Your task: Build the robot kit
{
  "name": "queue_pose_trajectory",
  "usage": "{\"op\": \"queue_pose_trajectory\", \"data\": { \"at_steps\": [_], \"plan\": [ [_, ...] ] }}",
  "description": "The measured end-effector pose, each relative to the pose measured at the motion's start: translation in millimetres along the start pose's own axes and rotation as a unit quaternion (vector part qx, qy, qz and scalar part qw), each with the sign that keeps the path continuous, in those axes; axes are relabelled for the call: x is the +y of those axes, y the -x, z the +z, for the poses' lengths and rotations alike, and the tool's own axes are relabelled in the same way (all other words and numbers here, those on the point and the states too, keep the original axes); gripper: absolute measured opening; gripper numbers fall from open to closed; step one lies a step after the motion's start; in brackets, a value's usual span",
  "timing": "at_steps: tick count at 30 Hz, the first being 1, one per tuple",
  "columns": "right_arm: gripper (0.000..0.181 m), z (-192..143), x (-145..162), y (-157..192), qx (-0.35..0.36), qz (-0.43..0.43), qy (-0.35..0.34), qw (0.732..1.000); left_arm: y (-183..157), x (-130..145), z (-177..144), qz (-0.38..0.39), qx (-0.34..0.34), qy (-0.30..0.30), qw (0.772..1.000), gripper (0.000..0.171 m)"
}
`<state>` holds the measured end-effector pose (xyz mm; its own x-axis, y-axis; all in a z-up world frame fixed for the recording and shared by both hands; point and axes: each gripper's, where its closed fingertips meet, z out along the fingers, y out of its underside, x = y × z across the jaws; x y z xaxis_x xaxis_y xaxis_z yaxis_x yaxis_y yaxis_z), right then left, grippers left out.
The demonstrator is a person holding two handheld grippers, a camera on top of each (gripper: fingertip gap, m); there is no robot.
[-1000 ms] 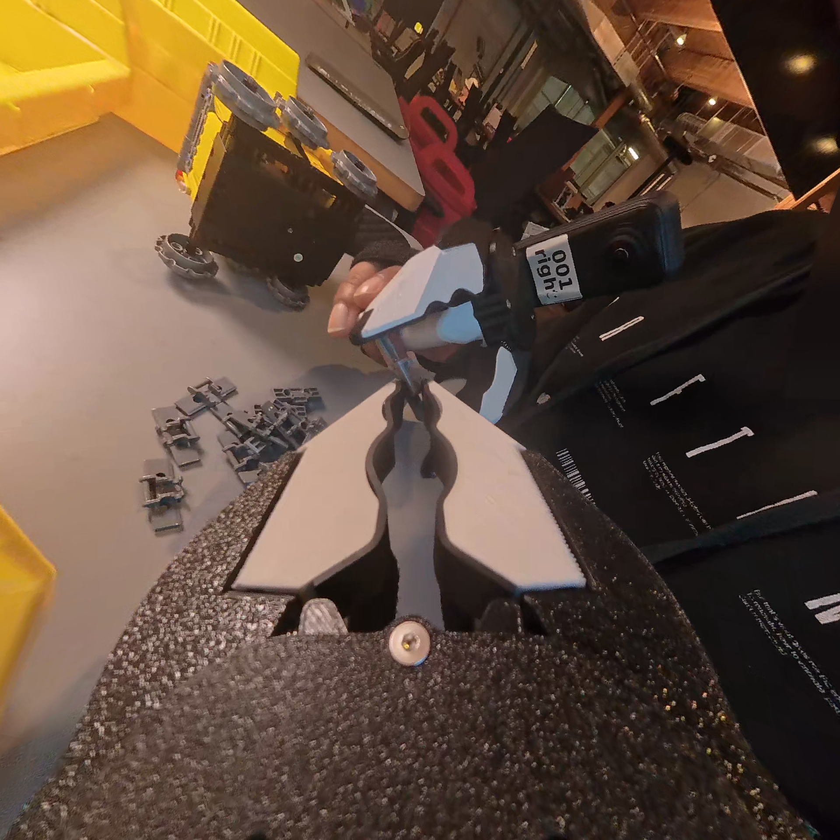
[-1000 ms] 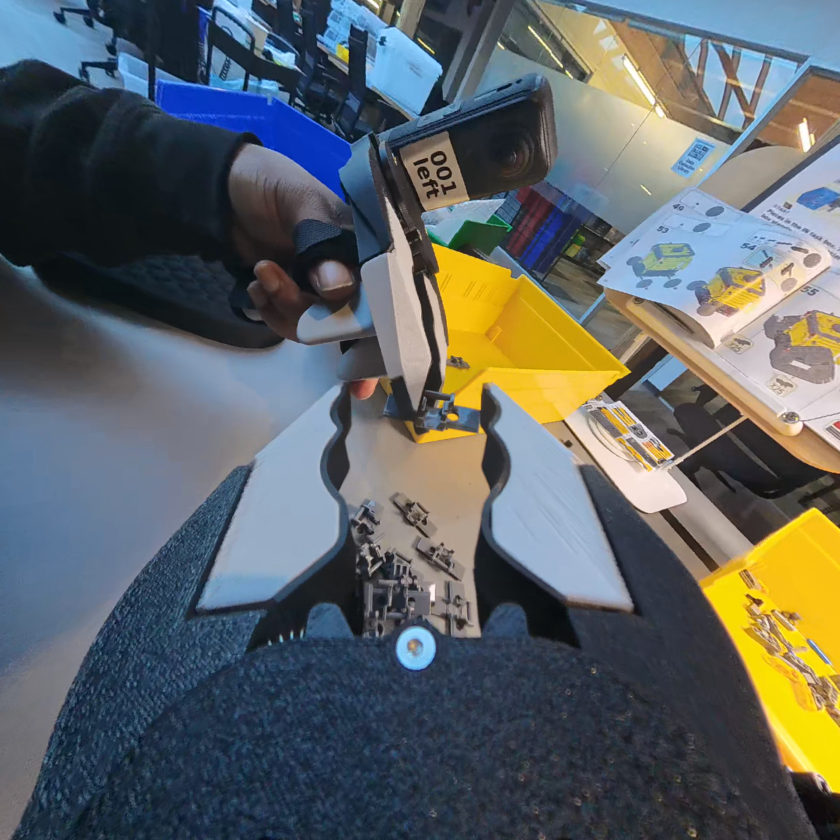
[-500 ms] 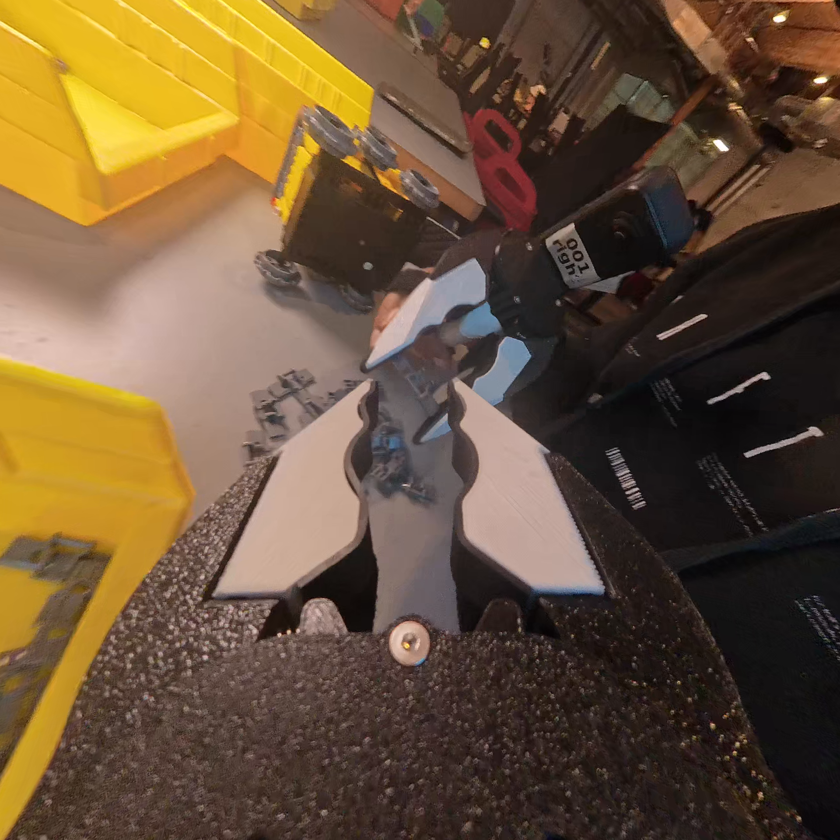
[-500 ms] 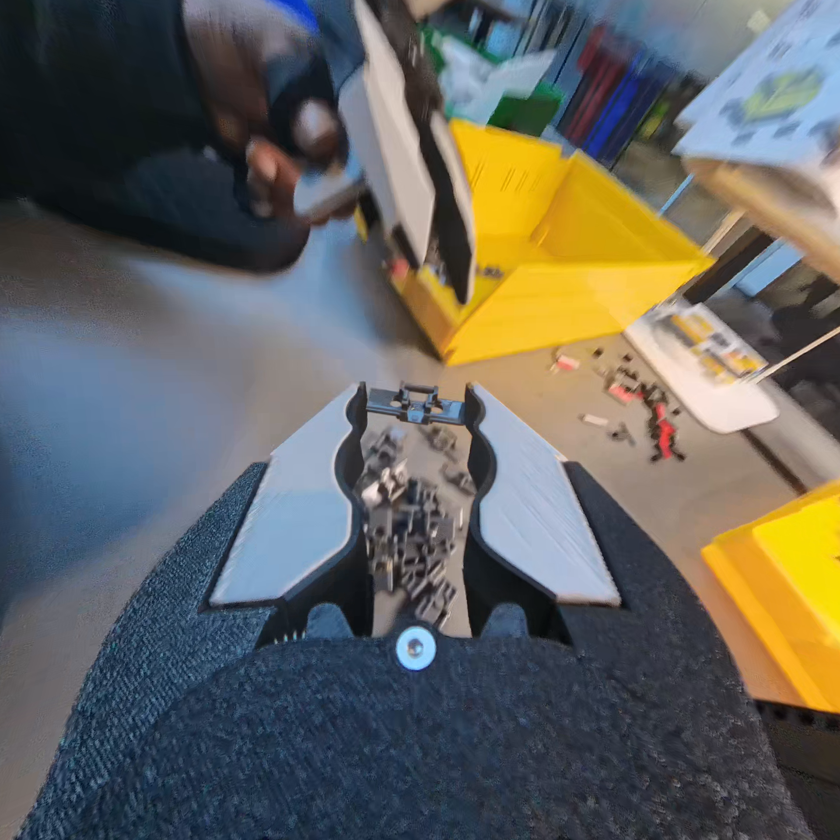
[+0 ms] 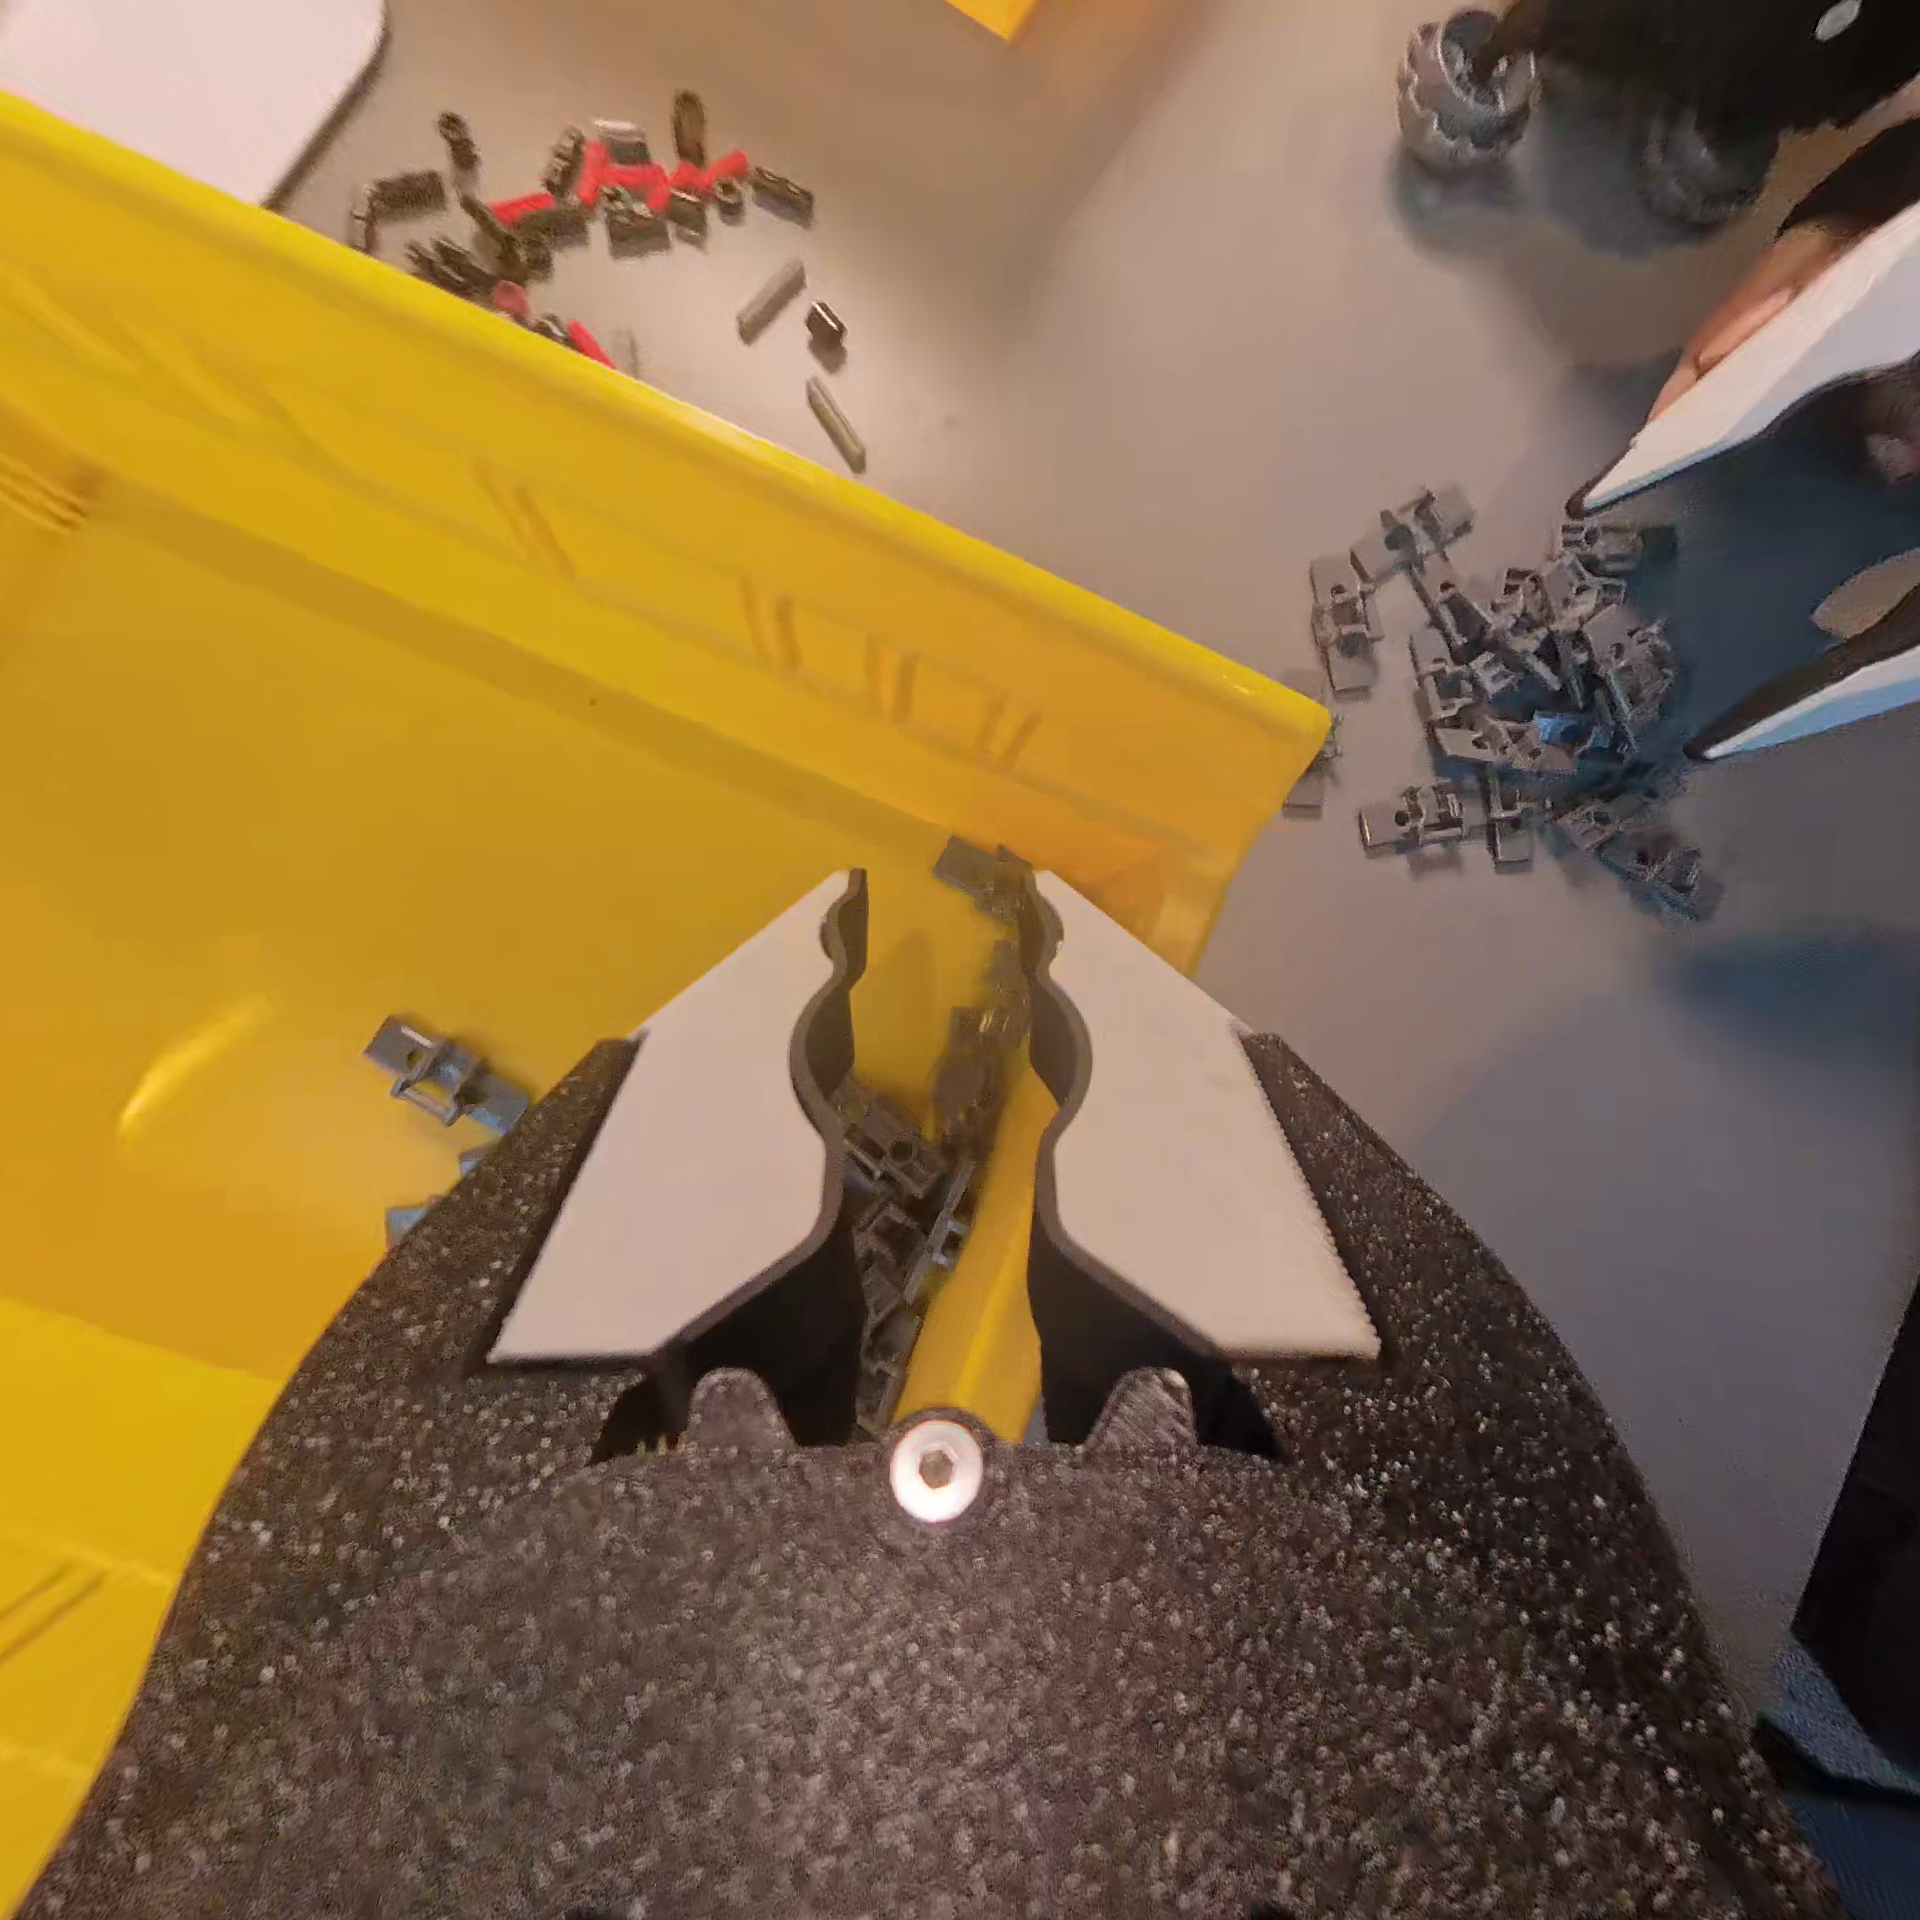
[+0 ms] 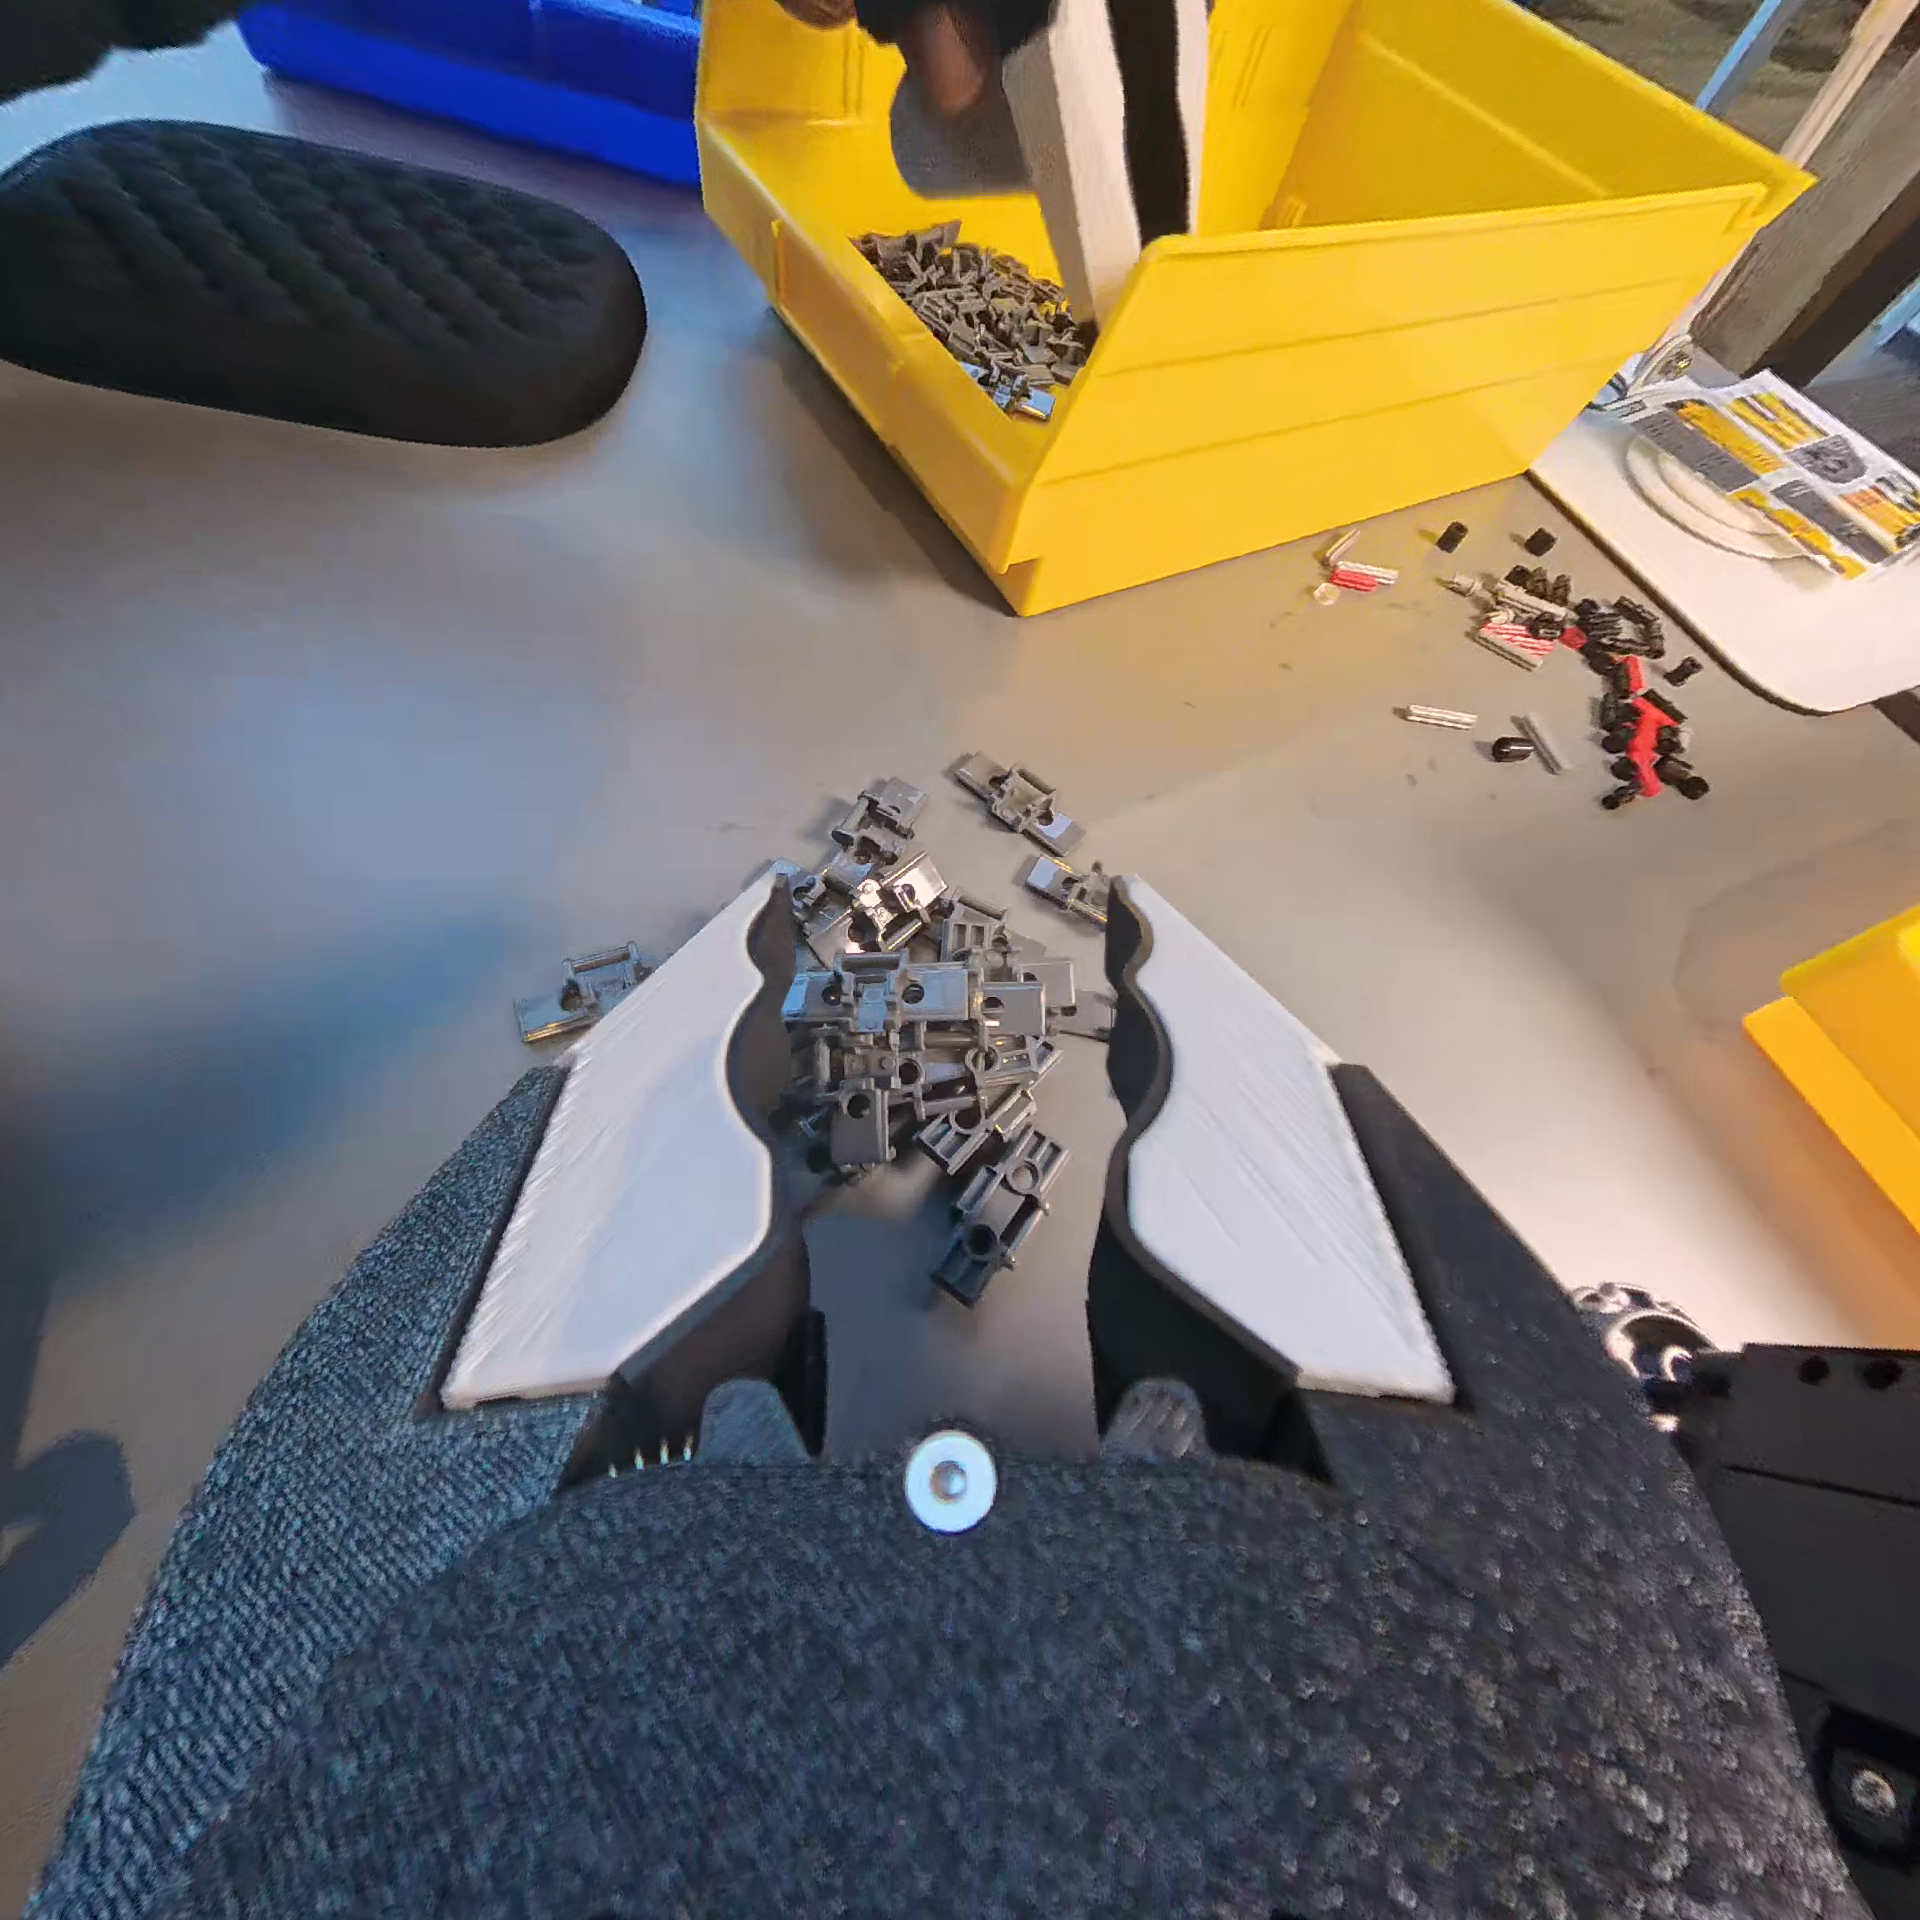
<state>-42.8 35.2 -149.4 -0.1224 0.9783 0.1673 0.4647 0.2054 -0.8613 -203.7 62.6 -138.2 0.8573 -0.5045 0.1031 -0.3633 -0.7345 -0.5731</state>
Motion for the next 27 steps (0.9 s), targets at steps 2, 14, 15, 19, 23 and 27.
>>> {"op": "queue_pose_trajectory", "data": {
  "at_steps": [2,14,15,19,23,27],
  "plan": [
    [0.059,-0.2,3.5,-0.7,-0.002,0.001,0.005,1.0,1.5,6.9,14.7,0.02,0.014,0.044,0.999,0.027],
    [0.058,-1.5,2.3,-10.8,0.0,0.021,-0.003,1.0,-10.9,25.9,42.3,0.118,0.091,0.128,0.98,0.027],
    [0.059,-0.2,0.4,-11.2,0.0,0.02,-0.005,1.0,-10.9,25.9,42.3,0.121,0.089,0.128,0.98,0.027],
    [0.058,3.5,-7.5,-11.3,0.0,0.012,-0.013,1.0,-3.0,24.8,36.6,0.137,0.052,0.119,0.982,0.008],
    [0.058,3.3,-16.1,-11.7,0.003,0.006,-0.025,1.0,6.6,19.2,17.3,0.117,0.018,0.079,0.99,0.007],
    [0.059,2.2,-26.3,-12.4,0.013,-0.006,-0.041,0.999,6.3,3.7,-14.1,0.103,-0.019,0.015,0.994,0.007]
  ]
}}
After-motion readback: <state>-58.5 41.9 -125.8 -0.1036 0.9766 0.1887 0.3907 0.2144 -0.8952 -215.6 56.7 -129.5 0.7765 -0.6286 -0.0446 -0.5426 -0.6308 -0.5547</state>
